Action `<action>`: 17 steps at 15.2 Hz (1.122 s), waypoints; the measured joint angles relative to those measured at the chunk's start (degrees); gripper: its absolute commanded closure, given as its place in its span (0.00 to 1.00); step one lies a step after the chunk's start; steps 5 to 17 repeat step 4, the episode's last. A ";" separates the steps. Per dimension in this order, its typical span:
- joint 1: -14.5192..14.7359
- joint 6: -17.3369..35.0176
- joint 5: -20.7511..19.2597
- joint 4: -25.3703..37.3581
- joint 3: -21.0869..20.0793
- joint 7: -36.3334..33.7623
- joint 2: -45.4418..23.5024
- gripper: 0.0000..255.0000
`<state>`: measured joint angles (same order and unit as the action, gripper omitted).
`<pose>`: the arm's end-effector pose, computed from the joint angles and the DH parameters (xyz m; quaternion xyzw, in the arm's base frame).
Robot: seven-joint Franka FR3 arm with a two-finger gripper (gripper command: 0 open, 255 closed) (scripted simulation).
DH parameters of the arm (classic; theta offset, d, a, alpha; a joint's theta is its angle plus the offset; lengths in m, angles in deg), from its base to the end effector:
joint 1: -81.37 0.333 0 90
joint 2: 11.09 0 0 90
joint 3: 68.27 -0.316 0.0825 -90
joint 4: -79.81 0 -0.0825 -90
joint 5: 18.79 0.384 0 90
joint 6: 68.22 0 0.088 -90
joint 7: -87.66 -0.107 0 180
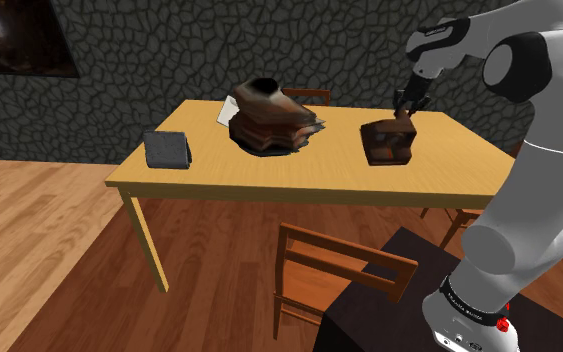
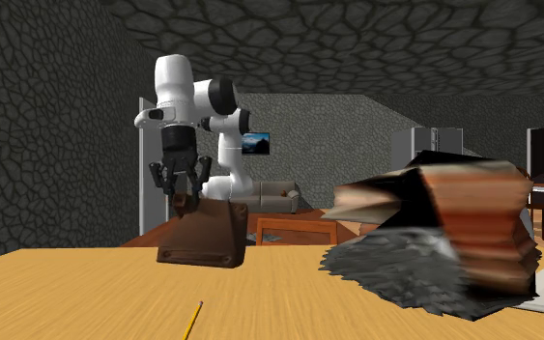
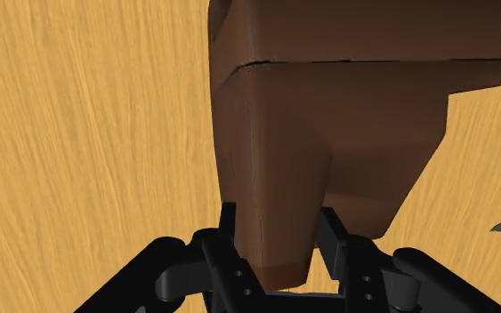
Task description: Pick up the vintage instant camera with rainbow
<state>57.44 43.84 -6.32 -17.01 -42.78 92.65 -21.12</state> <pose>0.4287 -0.4524 0.5093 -0.9105 0.4046 -0.0785 0.0334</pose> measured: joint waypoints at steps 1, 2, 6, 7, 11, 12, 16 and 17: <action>-0.03 -0.68 -0.07 0.64 0.03 -0.10 0.05 1.00; -0.13 -1.42 -0.01 1.57 0.06 -0.12 -0.16 1.00; -0.14 -2.59 -0.13 2.70 0.07 -0.37 -0.11 1.00; -0.14 -2.59 -0.13 2.70 0.07 -0.37 -0.11 1.00; -0.14 -2.59 -0.13 2.70 0.07 -0.37 -0.11 1.00; -0.14 -2.59 -0.13 2.70 0.07 -0.37 -0.11 1.00; -0.14 -2.59 -0.13 2.70 0.07 -0.37 -0.11 1.00; -0.14 -2.59 -0.13 2.70 0.07 -0.37 -0.11 1.00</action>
